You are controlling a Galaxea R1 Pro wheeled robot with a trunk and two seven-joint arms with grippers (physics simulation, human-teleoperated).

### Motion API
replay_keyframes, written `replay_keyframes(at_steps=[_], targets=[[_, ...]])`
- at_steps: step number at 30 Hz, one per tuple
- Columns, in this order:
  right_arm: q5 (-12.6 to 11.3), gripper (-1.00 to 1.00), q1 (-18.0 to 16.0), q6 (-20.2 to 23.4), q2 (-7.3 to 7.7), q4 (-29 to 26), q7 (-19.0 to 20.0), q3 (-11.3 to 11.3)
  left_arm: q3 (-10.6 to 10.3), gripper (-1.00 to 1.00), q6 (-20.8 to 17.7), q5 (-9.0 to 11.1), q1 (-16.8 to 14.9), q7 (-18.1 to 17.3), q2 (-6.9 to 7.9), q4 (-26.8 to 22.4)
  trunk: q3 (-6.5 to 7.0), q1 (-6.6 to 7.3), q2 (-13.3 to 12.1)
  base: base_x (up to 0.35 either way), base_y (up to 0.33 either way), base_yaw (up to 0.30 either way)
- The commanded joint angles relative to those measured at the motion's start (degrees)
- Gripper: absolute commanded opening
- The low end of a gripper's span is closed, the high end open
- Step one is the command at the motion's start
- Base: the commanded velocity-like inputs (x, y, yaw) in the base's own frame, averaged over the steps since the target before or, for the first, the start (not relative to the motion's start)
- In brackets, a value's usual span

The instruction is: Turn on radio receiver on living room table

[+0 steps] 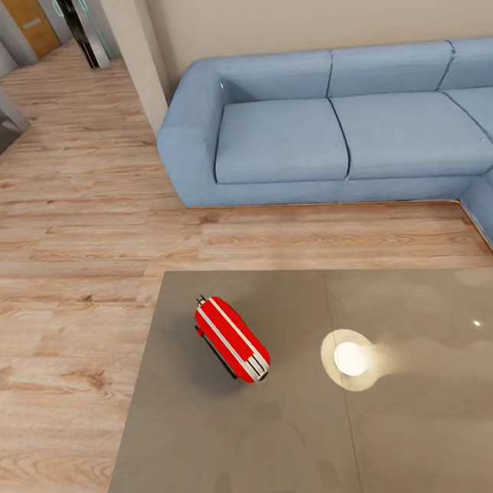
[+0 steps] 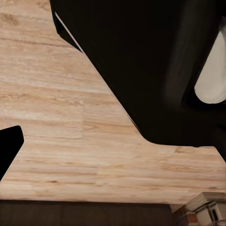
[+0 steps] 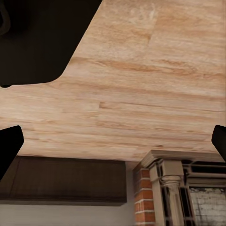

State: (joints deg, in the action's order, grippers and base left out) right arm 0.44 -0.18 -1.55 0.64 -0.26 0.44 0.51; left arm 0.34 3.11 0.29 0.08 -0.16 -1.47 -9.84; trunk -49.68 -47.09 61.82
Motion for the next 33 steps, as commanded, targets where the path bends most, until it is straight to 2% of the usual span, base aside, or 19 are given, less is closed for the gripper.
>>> replay_keyframes(at_steps=[1,6,9,11,12,15,18,19,20,22,29,33], targets=[[0.03,1.00,0.00,-0.01,-0.01,0.00,-0.05,0.00,-0.02,1.00,-0.08,-0.02,0.00,0.00,0.00,-0.02,0.00,0.00,0.00,0.000,0.000,0.000],[0.15,1.00,0.03,-2.06,0.10,-1.78,0.11,-0.04,-0.47,1.00,-0.12,-0.19,0.01,-0.35,0.27,-1.55,0.00,0.00,0.00,0.000,0.000,0.000],[0.15,1.00,0.07,-3.33,0.14,-6.86,0.18,0.00,-0.61,1.00,-0.16,-0.20,0.01,-1.19,0.42,-4.55,0.00,0.00,0.00,0.000,0.000,0.000],[-0.06,1.00,0.09,-2.13,0.32,-16.47,0.24,-0.01,-0.90,1.00,-1.46,-0.20,0.01,-3.10,0.48,-11.87,0.00,0.00,0.00,0.000,0.000,0.000],[-0.12,1.00,0.09,-1.34,0.36,-18.53,0.24,-0.02,-0.93,1.00,-2.19,-0.20,0.01,-3.39,0.48,-13.75,0.00,0.00,0.00,0.000,0.000,0.000],[-0.60,1.00,0.09,6.84,0.83,-30.64,0.47,-0.21,-1.01,1.00,-10.73,-0.17,0.01,-4.45,0.52,-27.21,0.00,0.00,0.00,0.000,0.000,0.000],[-0.80,1.00,0.10,14.05,1.71,-38.92,0.56,-0.62,-1.03,1.00,-18.22,-0.14,0.01,-5.51,0.42,-37.03,0.00,0.00,0.00,0.000,0.000,0.000],[-0.80,1.00,0.10,17.76,1.96,-43.20,0.55,-1.02,-1.00,1.00,-21.83,-0.13,0.01,-6.37,0.35,-41.70,0.00,0.00,0.00,0.000,0.000,0.000],[-0.77,1.00,0.10,23.07,2.19,-50.15,0.49,-2.09,-1.01,1.00,-27.10,-0.13,0.01,-8.15,0.27,-48.48,0.00,0.00,0.00,0.000,0.000,0.000],[-0.45,1.00,0.10,27.77,2.35,-57.54,0.38,-3.39,-1.05,1.00,-32.24,-0.12,0.01,-10.34,0.14,-55.37,0.00,0.00,0.00,0.000,0.000,0.000],[0.02,1.00,0.08,33.87,2.48,-70.49,0.04,-4.35,-1.12,1.00,-39.38,-0.12,0.01,-12.81,-0.12,-69.15,0.00,0.00,0.00,0.000,0.000,0.000],[0.17,1.00,-0.38,37.83,2.45,-76.68,-0.05,-4.34,-1.13,1.00,-40.99,-0.09,-0.06,-13.15,-0.22,-73.78,0.00,0.00,0.00,0.000,0.000,0.000]])
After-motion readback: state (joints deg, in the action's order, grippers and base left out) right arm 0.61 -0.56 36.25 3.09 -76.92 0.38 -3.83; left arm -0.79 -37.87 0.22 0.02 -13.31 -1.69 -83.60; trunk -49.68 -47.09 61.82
